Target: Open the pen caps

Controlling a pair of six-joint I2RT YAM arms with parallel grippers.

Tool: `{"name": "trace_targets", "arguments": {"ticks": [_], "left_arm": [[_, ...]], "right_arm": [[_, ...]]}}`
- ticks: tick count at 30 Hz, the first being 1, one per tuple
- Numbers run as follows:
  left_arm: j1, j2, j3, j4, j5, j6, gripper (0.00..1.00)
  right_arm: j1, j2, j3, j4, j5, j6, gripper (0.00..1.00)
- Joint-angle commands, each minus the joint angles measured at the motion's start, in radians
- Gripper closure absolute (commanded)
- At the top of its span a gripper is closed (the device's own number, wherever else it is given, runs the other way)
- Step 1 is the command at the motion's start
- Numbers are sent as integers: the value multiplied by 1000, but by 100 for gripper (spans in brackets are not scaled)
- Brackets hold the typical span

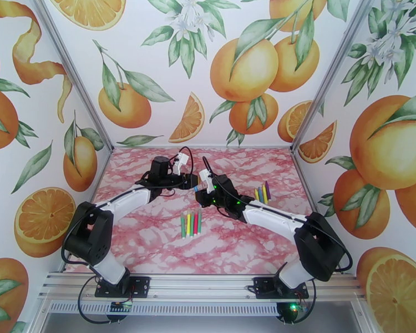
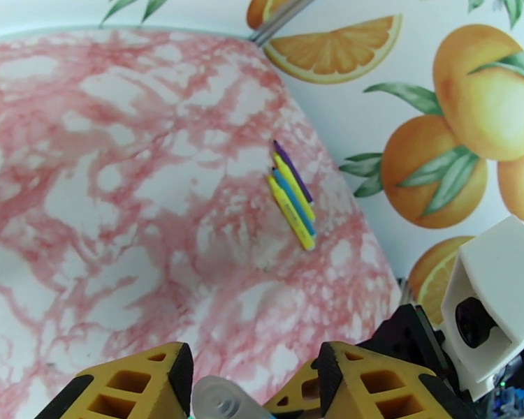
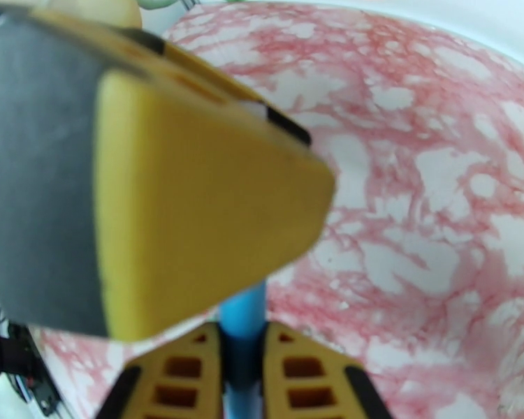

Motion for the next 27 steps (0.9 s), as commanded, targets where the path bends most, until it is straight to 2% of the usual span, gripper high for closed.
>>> {"name": "trace_targets", "arguments": {"ticks": [1,9,12,14,19,27], "left_arm": [[-4,14,38,33,30,-10,56],[-7,29,48,43,51,-23,81],[-7,34,51,45,54,-25,89],[-7,35,54,45,56,-27,92],[-8,36,59,51,74,-36,94],[-10,27,56,83,98,-65,95]], "right_arm": [[10,-16,-3,39,-16,-18,84],[10,-24,-5,37,5,-27,84],[9,-23,-4,36,14,-28,80],[8,-23,-6,34,21,-28,72],[8,-6,-1,32,15,-27,63],[8,24,26,30,4,-24,61]]}}
